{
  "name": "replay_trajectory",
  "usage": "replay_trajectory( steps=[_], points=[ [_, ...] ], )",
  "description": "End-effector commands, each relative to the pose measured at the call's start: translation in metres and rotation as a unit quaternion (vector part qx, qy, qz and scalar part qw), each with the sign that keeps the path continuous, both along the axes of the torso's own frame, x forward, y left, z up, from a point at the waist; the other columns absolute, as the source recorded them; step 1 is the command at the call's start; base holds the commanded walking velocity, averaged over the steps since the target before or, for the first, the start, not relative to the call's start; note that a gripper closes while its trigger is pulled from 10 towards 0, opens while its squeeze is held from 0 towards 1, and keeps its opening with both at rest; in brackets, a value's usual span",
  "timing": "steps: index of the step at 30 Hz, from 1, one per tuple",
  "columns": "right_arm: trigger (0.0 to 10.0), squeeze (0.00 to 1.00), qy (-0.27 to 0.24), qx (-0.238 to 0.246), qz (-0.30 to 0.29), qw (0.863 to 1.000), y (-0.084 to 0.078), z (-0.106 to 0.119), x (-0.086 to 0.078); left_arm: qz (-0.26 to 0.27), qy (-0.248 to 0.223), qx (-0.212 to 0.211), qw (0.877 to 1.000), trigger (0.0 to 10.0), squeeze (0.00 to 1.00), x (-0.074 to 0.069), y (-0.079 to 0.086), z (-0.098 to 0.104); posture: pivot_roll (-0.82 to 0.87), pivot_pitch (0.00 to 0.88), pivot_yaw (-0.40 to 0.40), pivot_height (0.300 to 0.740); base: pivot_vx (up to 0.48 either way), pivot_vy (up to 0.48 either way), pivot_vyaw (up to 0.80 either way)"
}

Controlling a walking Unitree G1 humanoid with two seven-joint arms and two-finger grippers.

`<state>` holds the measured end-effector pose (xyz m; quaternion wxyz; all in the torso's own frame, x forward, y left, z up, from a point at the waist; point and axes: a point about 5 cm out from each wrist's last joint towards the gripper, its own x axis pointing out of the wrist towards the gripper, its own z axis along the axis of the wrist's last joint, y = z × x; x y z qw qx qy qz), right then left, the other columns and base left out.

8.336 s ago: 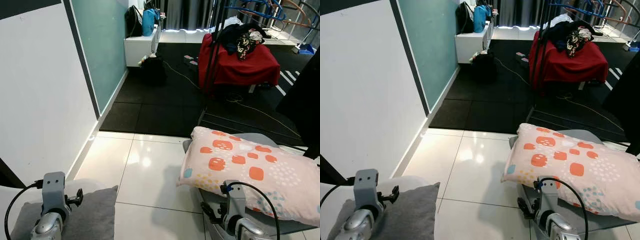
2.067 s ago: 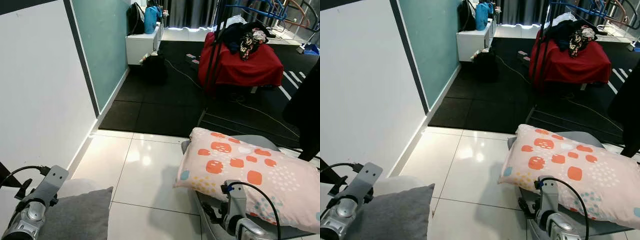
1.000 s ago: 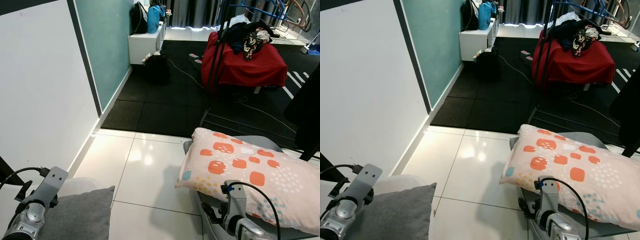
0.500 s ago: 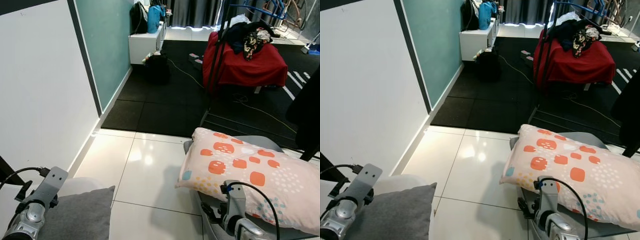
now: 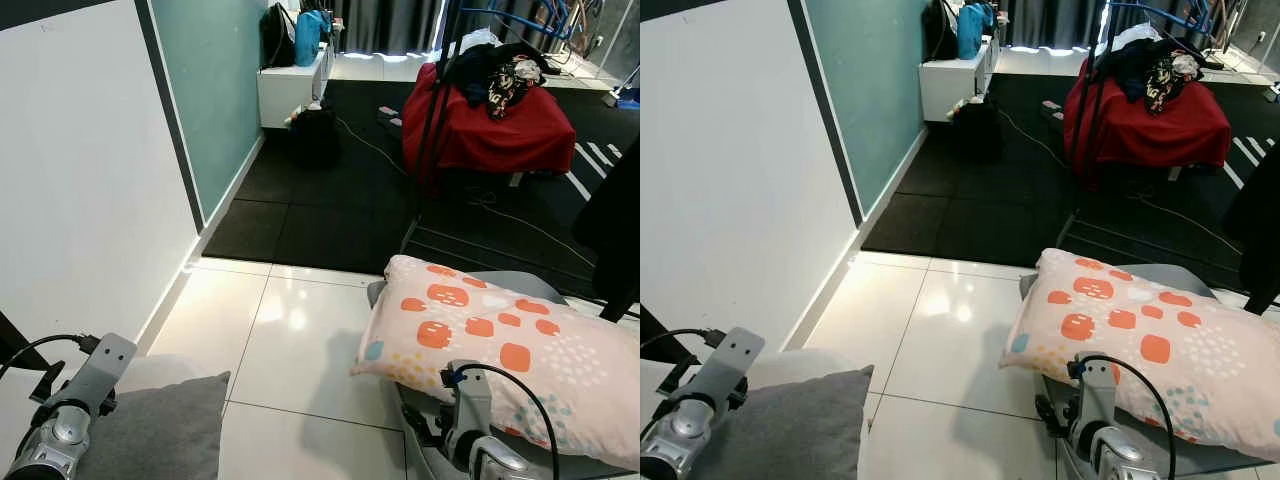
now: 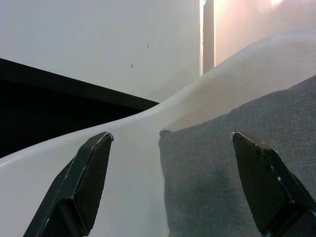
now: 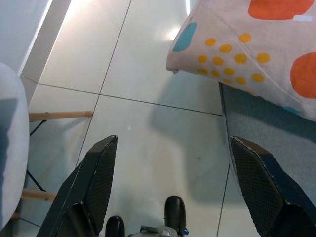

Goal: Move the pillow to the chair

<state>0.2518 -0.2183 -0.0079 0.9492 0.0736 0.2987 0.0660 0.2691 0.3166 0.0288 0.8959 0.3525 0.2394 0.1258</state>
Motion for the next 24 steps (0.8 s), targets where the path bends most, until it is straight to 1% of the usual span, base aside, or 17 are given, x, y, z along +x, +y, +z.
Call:
replay_trajectory(
  steps=[1,12,19,22,23,24],
  points=[
    [10.0,0.0,0.002,0.008,-0.009,1.0,0.0006,-0.0019,-0.0012,0.007,0.006,0.002,1.0,10.0,0.0,-0.0017,0.0066,0.0018,-0.14,0.076,0.01,0.74,0.0,0.0,0.0],
    [10.0,0.0,0.001,0.007,-0.011,1.0,-0.0008,-0.0012,-0.0007,0.006,0.006,0.002,1.0,10.0,0.0,-0.001,0.0059,0.0019,-0.14,0.076,0.008,0.74,0.0,0.0,0.0],
    [10.0,0.0,0.0,0.008,-0.013,1.0,-0.0003,-0.0016,-0.001,-0.007,0.005,0.003,1.0,10.0,0.0,0.0,0.0033,0.0019,-0.14,0.073,0.01,0.74,0.0,0.0,0.0],
    [10.0,0.0,0.0,0.008,-0.014,1.0,-0.0006,-0.0017,-0.0011,-0.008,0.003,0.011,1.0,10.0,0.0,0.0002,0.003,0.0022,-0.14,0.072,0.009,0.74,0.0,0.0,0.0],
    [10.0,0.0,0.001,0.008,-0.014,1.0,-0.0008,-0.0017,-0.0011,0.012,0.001,0.031,0.999,10.0,0.0,-0.0009,0.005,0.002,-0.14,0.072,0.012,0.74,0.0,0.0,0.0],
    [10.0,0.0,0.001,0.008,-0.013,1.0,-0.0013,-0.0018,-0.0013,0.015,-0.004,0.033,0.999,10.0,0.0,0.0002,0.0032,0.0022,-0.14,0.071,0.011,0.74,0.0,0.0,0.0]
  ],
)
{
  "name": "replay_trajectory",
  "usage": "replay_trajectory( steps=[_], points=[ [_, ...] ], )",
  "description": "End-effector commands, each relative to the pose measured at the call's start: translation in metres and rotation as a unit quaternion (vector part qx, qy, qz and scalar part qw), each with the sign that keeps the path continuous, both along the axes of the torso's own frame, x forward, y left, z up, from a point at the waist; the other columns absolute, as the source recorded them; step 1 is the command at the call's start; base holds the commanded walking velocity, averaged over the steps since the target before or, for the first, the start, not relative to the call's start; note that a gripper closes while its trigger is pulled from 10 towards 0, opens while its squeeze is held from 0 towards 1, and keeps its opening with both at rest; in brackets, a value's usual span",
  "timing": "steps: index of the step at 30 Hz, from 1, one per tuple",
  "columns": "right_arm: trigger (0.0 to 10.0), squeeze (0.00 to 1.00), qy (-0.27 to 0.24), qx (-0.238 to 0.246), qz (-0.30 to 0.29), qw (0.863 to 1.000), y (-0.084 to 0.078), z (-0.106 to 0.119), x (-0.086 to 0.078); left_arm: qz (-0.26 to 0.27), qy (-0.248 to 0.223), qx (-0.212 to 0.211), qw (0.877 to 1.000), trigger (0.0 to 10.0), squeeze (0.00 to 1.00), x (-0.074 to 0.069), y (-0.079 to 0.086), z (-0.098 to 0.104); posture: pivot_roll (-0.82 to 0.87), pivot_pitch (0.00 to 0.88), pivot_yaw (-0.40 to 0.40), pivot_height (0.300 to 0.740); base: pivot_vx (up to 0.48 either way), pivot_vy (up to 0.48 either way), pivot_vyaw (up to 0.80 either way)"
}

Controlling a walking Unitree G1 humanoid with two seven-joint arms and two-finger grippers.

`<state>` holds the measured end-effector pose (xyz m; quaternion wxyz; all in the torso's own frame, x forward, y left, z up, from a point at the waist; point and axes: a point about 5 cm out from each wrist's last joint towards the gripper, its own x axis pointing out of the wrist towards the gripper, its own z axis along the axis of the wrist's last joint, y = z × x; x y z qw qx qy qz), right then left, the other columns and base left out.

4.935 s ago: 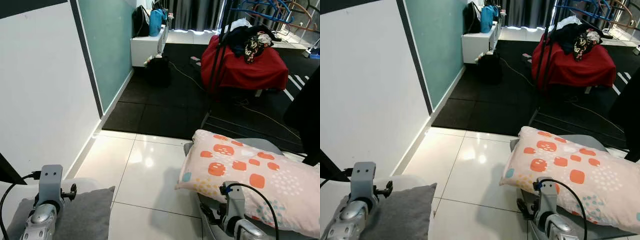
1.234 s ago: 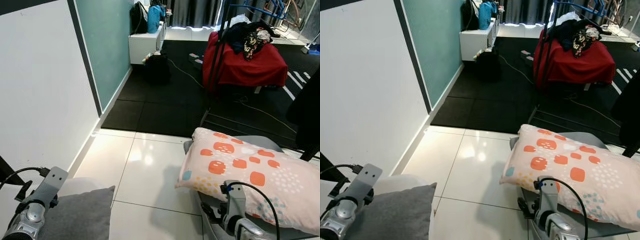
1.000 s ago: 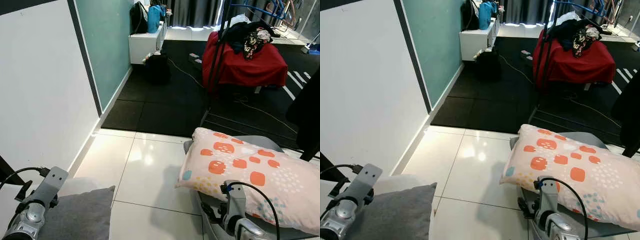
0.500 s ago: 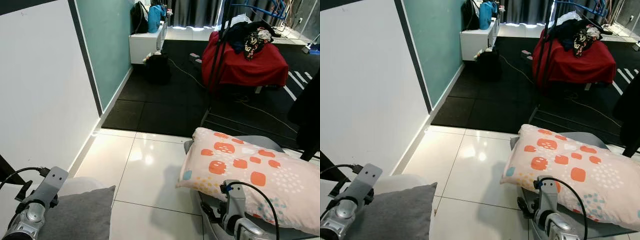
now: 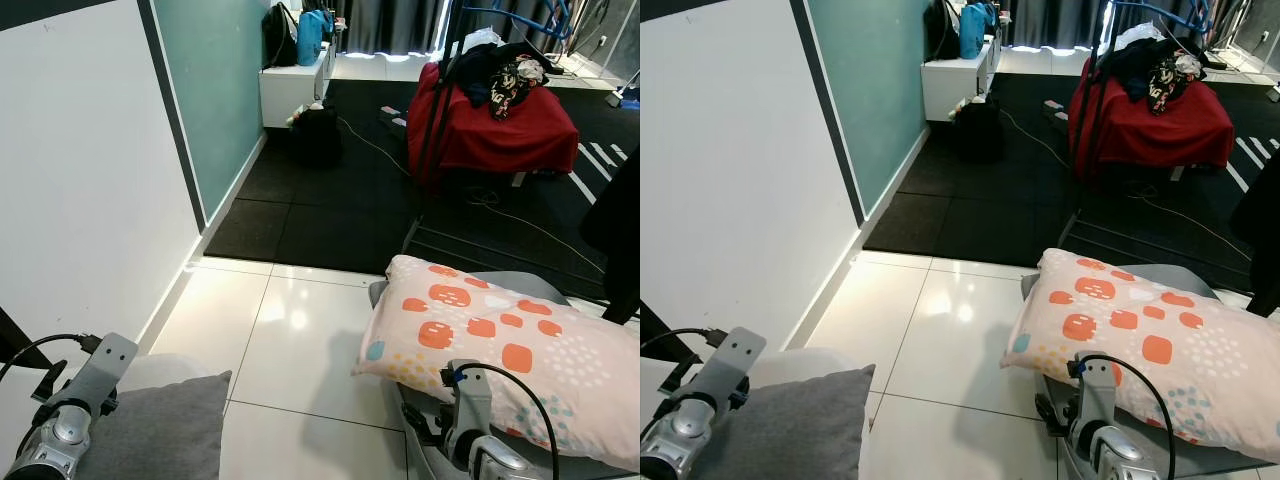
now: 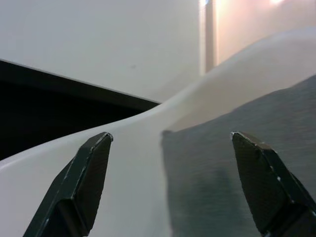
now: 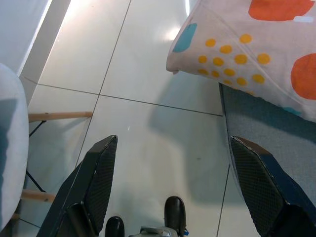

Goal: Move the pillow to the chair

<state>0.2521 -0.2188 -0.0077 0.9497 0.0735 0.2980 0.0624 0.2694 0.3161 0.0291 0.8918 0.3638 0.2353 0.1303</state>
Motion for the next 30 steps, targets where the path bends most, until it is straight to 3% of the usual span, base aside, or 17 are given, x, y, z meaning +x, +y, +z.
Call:
replay_trajectory(
  steps=[1,2,3,4,5,7,8,9,10,11,12,14,20,25,30],
  points=[
    [10.0,0.0,0.001,0.009,-0.01,1.0,-0.001,-0.002,-0.002,0.02,-0.015,0.007,1.0,10.0,0.0,0.004,-0.001,0.003,-0.14,0.071,0.011,0.74,0.0,0.0,0.0],
    [10.0,0.0,0.001,0.009,-0.01,1.0,-0.001,-0.002,-0.002,0.023,-0.024,-0.004,0.999,10.0,0.0,0.006,-0.005,0.004,-0.14,0.071,0.011,0.74,0.0,0.0,0.0],
    [10.0,0.0,0.002,0.008,-0.009,1.0,-0.002,-0.002,-0.002,0.055,-0.068,-0.102,0.991,10.0,0.0,0.014,-0.019,0.004,-0.14,0.068,0.007,0.74,0.0,0.0,0.0],
    [10.0,0.0,0.003,0.008,-0.009,1.0,-0.002,-0.002,-0.002,0.08,-0.1,-0.171,0.977,10.0,0.0,0.019,-0.027,0.005,-0.14,0.068,0.007,0.74,0.0,0.0,0.0],
    [10.0,0.0,0.003,0.008,-0.009,1.0,-0.002,-0.002,-0.002,0.08,-0.1,-0.171,0.977,10.0,0.0,0.019,-0.027,0.005,-0.14,0.068,0.007,0.74,0.0,0.0,0.0],
    [10.0,0.0,0.004,0.006,-0.007,1.0,-0.003,-0.002,-0.002,0.128,-0.135,-0.321,0.929,10.0,0.0,0.025,-0.05,-0.001,-0.14,0.066,0.006,0.74,0.0,0.0,0.0],
    [10.0,0.0,0.004,0.006,-0.007,1.0,-0.003,-0.002,-0.002,0.128,-0.135,-0.321,0.929,10.0,0.0,0.025,-0.05,-0.001,-0.14,0.066,0.006,0.74,0.0,0.0,0.0],
    [10.0,0.0,0.005,0.006,-0.006,1.0,-0.003,-0.003,-0.003,0.122,-0.134,-0.369,0.911,10.0,0.0,0.025,-0.062,-0.006,-0.14,0.065,0.011,0.74,0.0,0.0,0.0],
    [10.0,0.0,0.005,0.006,-0.006,1.0,-0.003,-0.003,-0.003,0.122,-0.134,-0.369,0.911,10.0,0.0,0.025,-0.062,-0.006,-0.14,0.065,0.011,0.74,0.0,0.0,0.0],
    [10.0,0.0,0.005,0.006,-0.006,1.0,-0.003,-0.003,-0.003,0.095,-0.132,-0.41,0.897,10.0,0.0,0.024,-0.073,-0.01,-0.14,0.063,0.01,0.74,0.0,0.0,0.0],
    [10.0,0.0,0.005,0.006,-0.006,1.0,-0.003,-0.003,-0.003,0.095,-0.132,-0.41,0.897,10.0,0.0,0.024,-0.073,-0.01,-0.14,0.063,0.01,0.74,0.0,0.0,0.0],
    [10.0,0.0,0.005,0.006,-0.005,1.0,-0.002,-0.003,-0.002,0.085,-0.128,-0.447,0.881,10.0,0.0,0.016,-0.083,-0.019,-0.14,0.061,0.012,0.74,0.0,0.0,0.0],
    [10.0,0.0,0.004,0.006,-0.004,1.0,-0.002,-0.003,-0.002,0.056,-0.079,-0.434,0.896,10.0,0.0,-0.002,-0.096,-0.036,-0.13,0.062,0.017,0.74,0.0,0.0,0.0],
    [10.0,0.0,0.002,0.006,-0.007,1.0,-0.003,-0.003,-0.002,0.053,-0.085,-0.445,0.89,10.0,0.0,-0.012,-0.099,-0.038,-0.14,0.062,0.005,0.74,0.0,0.0,0.0],
    [10.0,0.0,-0.015,-0.001,-0.021,1.0,-0.008,0.004,0.006,0.034,-0.062,-0.419,0.905,10.0,0.0,-0.027,-0.105,-0.046,-0.14,0.054,-0.006,0.74,0.0,0.0,0.0]
  ],
)
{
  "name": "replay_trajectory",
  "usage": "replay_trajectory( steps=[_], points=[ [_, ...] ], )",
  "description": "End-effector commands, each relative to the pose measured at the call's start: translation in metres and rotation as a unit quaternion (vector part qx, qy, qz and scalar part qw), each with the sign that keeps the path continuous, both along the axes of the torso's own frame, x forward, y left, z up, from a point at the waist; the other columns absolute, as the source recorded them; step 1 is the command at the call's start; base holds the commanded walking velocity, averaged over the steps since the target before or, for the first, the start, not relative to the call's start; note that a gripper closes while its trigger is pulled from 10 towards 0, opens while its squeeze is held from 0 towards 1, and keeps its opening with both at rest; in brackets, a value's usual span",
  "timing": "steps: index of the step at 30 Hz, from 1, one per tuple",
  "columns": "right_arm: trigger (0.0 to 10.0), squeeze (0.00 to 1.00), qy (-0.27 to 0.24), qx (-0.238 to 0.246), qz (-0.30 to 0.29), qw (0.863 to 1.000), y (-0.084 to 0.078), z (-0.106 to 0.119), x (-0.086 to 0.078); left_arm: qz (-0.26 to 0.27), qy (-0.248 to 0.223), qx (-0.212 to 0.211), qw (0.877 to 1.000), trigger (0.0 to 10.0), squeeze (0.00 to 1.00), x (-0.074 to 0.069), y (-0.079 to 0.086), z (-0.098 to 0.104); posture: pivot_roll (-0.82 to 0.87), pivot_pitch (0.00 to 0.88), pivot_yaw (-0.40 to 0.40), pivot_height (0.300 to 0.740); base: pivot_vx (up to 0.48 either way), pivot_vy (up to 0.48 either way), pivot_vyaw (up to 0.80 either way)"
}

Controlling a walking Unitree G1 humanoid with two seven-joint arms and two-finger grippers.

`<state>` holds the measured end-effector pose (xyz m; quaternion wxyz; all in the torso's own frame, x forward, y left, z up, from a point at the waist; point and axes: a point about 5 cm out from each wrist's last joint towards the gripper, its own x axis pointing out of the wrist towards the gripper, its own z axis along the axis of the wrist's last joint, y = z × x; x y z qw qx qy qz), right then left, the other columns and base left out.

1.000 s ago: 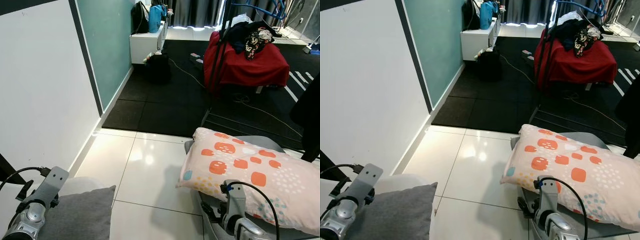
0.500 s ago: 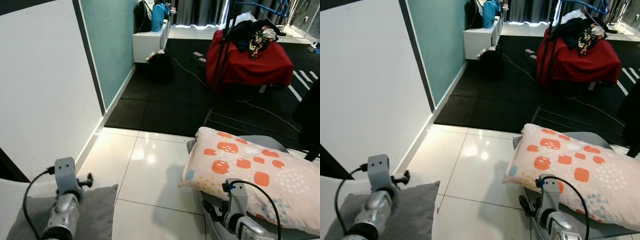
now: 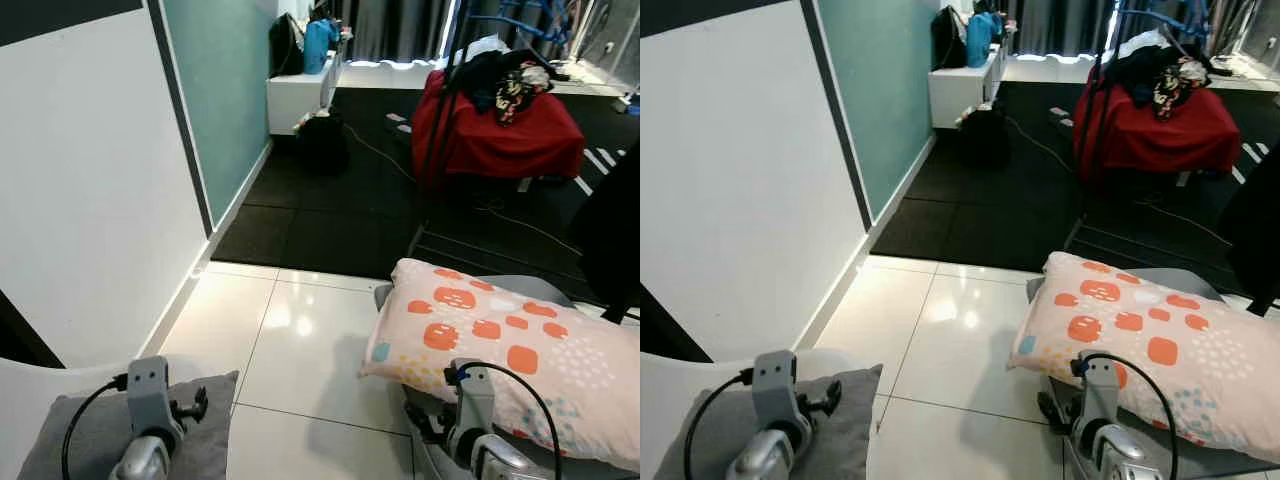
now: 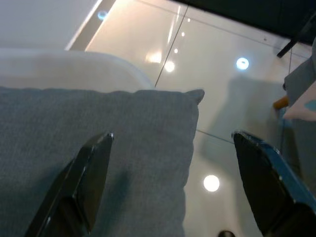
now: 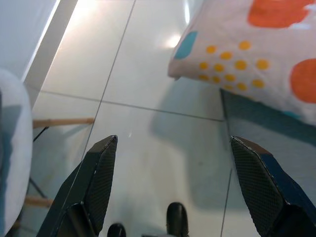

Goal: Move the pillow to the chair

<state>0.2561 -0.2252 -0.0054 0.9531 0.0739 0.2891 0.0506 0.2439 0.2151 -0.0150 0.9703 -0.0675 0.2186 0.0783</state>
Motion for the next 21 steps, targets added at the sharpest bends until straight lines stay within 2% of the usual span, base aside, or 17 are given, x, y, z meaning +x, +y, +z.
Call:
replay_trajectory(
  steps=[1,6,10,14,21],
  points=[
    [10.0,0.0,-0.01,0.008,-0.012,1.0,-0.002,0.003,0.004,-0.013,0.005,0.005,1.0,10.0,0.0,-0.003,-0.005,-0.002,-0.14,0.05,-0.007,0.74,0.0,0.0,0.0],
    [10.0,0.0,-0.022,0.0,-0.004,1.0,-0.002,0.008,0.009,-0.014,0.006,-0.002,1.0,10.0,0.0,-0.007,-0.006,-0.001,-0.14,0.052,-0.01,0.74,0.0,0.0,0.0],
    [10.0,0.0,-0.028,-0.021,0.005,0.999,-0.002,0.009,0.012,-0.014,0.005,-0.017,1.0,10.0,0.0,-0.007,-0.009,0.002,-0.15,0.047,-0.018,0.74,0.0,-0.48,0.0],
    [10.0,0.0,-0.026,-0.014,0.004,1.0,-0.002,0.009,0.012,-0.008,0.0,-0.017,1.0,10.0,0.0,-0.006,-0.009,0.005,-0.15,0.047,-0.022,0.74,0.0,-0.384,0.0],
    [10.0,0.0,-0.023,-0.005,-0.005,1.0,-0.009,0.011,0.014,0.006,-0.001,-0.023,1.0,10.0,0.0,-0.001,-0.007,0.008,-0.16,0.044,-0.03,0.74,0.0,0.0,0.0]
  ],
)
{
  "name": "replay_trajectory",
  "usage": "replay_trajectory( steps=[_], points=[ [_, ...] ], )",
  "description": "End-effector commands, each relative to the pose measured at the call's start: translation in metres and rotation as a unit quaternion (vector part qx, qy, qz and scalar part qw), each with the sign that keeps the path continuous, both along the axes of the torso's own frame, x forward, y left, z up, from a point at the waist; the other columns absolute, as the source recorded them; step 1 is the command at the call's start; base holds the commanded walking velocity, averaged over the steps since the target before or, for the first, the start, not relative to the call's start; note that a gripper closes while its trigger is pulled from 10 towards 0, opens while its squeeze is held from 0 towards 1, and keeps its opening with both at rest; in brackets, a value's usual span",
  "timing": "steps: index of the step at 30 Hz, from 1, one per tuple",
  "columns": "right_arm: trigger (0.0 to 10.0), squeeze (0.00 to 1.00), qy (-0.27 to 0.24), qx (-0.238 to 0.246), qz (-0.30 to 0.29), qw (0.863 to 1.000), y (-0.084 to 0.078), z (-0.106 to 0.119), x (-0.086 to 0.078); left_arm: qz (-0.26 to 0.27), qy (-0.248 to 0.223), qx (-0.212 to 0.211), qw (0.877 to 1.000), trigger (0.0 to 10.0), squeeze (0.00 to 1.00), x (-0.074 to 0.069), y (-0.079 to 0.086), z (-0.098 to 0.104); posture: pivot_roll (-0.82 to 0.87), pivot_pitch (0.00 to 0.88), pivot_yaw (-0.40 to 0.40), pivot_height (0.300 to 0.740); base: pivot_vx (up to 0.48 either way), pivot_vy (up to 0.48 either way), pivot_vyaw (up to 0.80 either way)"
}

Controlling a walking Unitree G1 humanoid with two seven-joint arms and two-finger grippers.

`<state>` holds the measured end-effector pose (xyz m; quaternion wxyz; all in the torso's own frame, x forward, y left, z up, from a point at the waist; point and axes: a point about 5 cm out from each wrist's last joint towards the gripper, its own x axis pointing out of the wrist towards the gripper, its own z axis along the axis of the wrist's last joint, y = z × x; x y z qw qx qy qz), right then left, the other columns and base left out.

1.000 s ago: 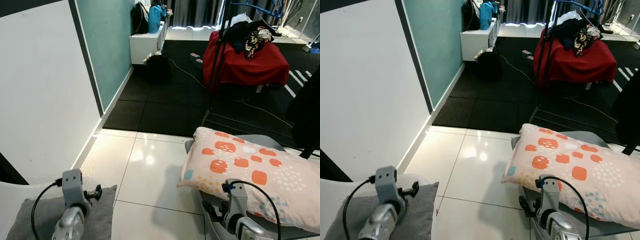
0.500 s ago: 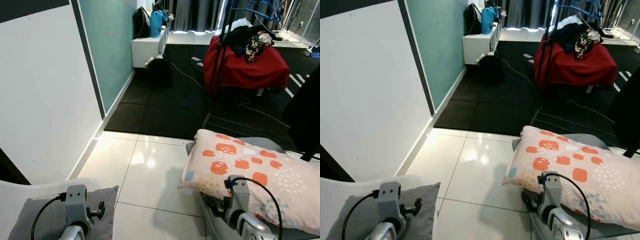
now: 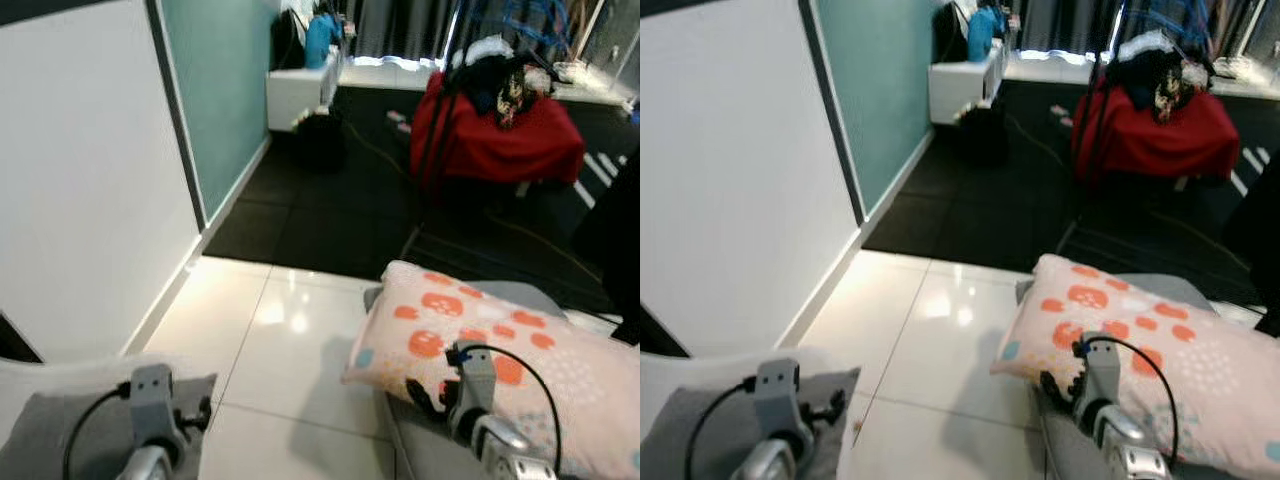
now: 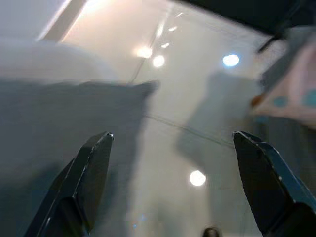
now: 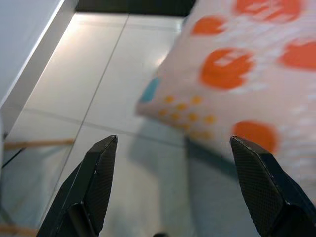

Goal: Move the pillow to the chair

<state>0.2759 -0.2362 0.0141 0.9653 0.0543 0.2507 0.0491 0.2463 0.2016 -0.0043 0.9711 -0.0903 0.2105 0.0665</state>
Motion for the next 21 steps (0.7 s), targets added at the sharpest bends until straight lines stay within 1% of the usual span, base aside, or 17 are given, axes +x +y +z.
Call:
replay_trajectory(
  steps=[1,3,4,10,14,17,21],
  points=[
    [10.0,0.0,0.017,0.013,-0.007,1.0,0.001,-0.007,-0.0044,0.01,0.009,0.003,1.0,10.0,0.0,-0.0024,0.0064,-0.0015,-0.16,0.043,-0.03,0.74,0.0,0.0,0.0],
    [10.0,0.0,0.016,0.013,-0.009,1.0,-0.0006,-0.0051,-0.0028,0.006,0.002,-0.005,1.0,10.0,0.0,0.0004,0.0059,0.0011,-0.16,0.043,-0.033,0.74,0.0,0.0,0.0],
    [10.0,0.0,0.014,0.013,-0.01,1.0,-0.0012,-0.0043,-0.002,0.008,-0.001,-0.015,1.0,10.0,0.0,0.0015,0.0052,0.0029,-0.17,0.042,-0.034,0.74,0.0,-0.401,0.0],
    [10.0,0.0,0.014,0.01,-0.009,1.0,-0.0015,-0.0039,-0.0014,0.001,0.001,-0.015,1.0,10.0,0.0,0.0022,0.0041,0.0045,-0.17,0.043,-0.034,0.74,0.0,-0.48,0.0],
    [10.0,0.0,0.014,0.01,-0.01,1.0,-0.0018,-0.0036,-0.0005,0.009,0.002,-0.017,1.0,10.0,0.0,0.002,0.0039,0.0039,-0.17,0.036,-0.035,0.74,0.0,-0.48,0.0],
    [10.0,0.0,0.015,0.009,-0.012,1.0,-0.0011,-0.0026,0.0028,0.024,0.006,-0.03,0.999,10.0,0.0,0.0023,0.0054,0.0026,-0.17,0.036,-0.031,0.74,0.0,0.0,0.0],
    [10.0,0.0,0.014,0.01,-0.013,1.0,-0.0002,-0.0014,0.0054,0.022,0.003,-0.027,0.999,10.0,0.0,0.0054,0.0074,0.0051,-0.17,0.039,-0.032,0.74,0.0,0.0,0.0]
  ],
)
